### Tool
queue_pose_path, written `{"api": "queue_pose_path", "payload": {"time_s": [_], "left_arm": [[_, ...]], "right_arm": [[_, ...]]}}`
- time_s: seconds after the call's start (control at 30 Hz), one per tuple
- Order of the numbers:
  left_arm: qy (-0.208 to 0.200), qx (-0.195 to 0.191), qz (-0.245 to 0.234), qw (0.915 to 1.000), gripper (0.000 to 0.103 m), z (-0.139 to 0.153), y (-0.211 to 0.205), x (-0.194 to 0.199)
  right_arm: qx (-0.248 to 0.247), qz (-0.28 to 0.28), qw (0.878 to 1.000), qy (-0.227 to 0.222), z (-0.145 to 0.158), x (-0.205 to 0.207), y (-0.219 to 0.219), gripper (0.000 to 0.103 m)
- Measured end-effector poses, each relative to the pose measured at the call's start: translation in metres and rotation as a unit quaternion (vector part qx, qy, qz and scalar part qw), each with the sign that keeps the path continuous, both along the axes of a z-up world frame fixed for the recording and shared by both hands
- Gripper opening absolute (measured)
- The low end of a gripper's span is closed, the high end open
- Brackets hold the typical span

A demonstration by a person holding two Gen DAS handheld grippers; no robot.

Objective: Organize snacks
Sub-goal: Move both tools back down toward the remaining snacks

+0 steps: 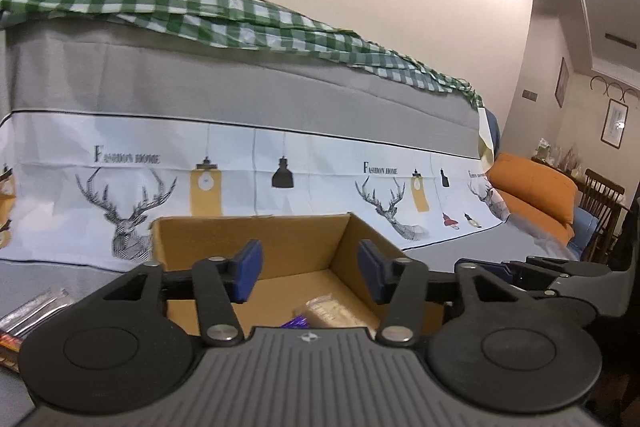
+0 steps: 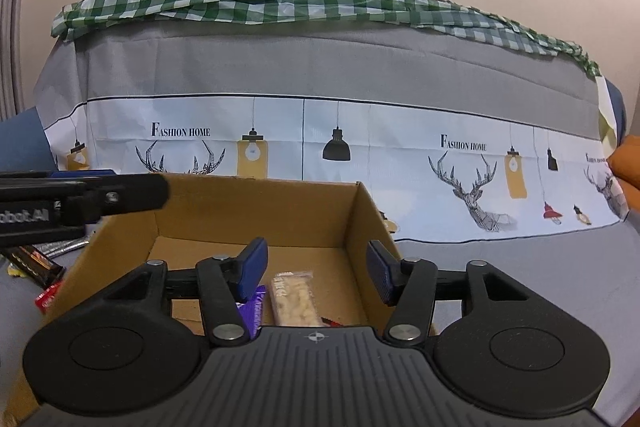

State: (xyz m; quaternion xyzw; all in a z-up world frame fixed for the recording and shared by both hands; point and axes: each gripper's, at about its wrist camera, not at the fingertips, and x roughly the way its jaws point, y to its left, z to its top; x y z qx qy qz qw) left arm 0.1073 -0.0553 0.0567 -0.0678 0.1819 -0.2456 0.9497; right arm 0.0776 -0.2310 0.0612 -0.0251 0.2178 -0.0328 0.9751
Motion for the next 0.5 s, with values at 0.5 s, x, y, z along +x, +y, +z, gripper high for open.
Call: {"api": "queue_pose_path", "payload": {"time_s": [0.5], "left_arm": [[0.073, -0.056, 0.088, 0.9918, 0.024, 0.009, 0.132, -0.048]], "right_arm": [[0.081, 0.049, 0.995, -0.006, 0.000, -0.019, 0.068, 0.023]]}}
